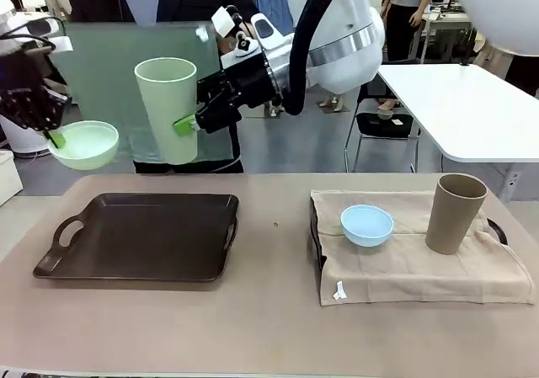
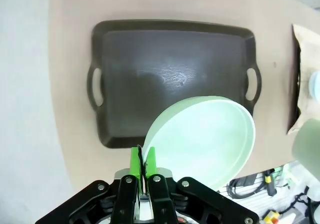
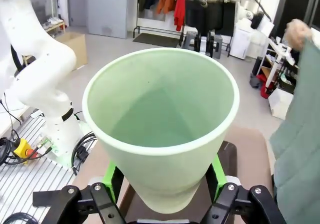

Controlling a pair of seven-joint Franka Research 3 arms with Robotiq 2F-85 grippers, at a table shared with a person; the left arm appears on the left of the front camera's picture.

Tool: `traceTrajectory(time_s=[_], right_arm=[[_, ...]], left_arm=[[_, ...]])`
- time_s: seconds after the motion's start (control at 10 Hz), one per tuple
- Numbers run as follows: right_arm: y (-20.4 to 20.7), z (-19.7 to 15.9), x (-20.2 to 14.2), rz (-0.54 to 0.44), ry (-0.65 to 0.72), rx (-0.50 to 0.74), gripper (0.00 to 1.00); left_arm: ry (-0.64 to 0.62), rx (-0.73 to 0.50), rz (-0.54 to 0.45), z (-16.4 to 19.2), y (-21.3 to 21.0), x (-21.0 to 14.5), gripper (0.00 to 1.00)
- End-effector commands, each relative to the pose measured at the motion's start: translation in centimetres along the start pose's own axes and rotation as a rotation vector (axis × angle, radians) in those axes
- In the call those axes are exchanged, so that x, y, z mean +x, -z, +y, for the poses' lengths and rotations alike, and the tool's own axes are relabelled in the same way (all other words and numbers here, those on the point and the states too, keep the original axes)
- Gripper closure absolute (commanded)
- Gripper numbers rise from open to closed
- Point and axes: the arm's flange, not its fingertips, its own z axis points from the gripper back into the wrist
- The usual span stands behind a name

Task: Set up a tray with a mat and arrange the tableware.
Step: Pick up the Picnic Bowl and Reusable plastic cup from the Handle tray in front of the human's position and hold them in the air.

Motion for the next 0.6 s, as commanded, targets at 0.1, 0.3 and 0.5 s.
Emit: traceTrajectory(time_s=[0.1,0.3,0.5], right_arm=[[0.95,-1.08,-0.27,-0.019,-0.021,0.010,1.00],[0.95,-1.08,-0.27,-0.019,-0.021,0.010,1.00],[0.95,-1.08,-0.27,-0.019,-0.021,0.010,1.00]], left_arm=[[0.014,-0.026,0.000,-0.14,1.11,0.70,1.00],[0.014,-0.026,0.000,-0.14,1.11,0.70,1.00],[0.014,-0.026,0.000,-0.14,1.11,0.70,1.00]])
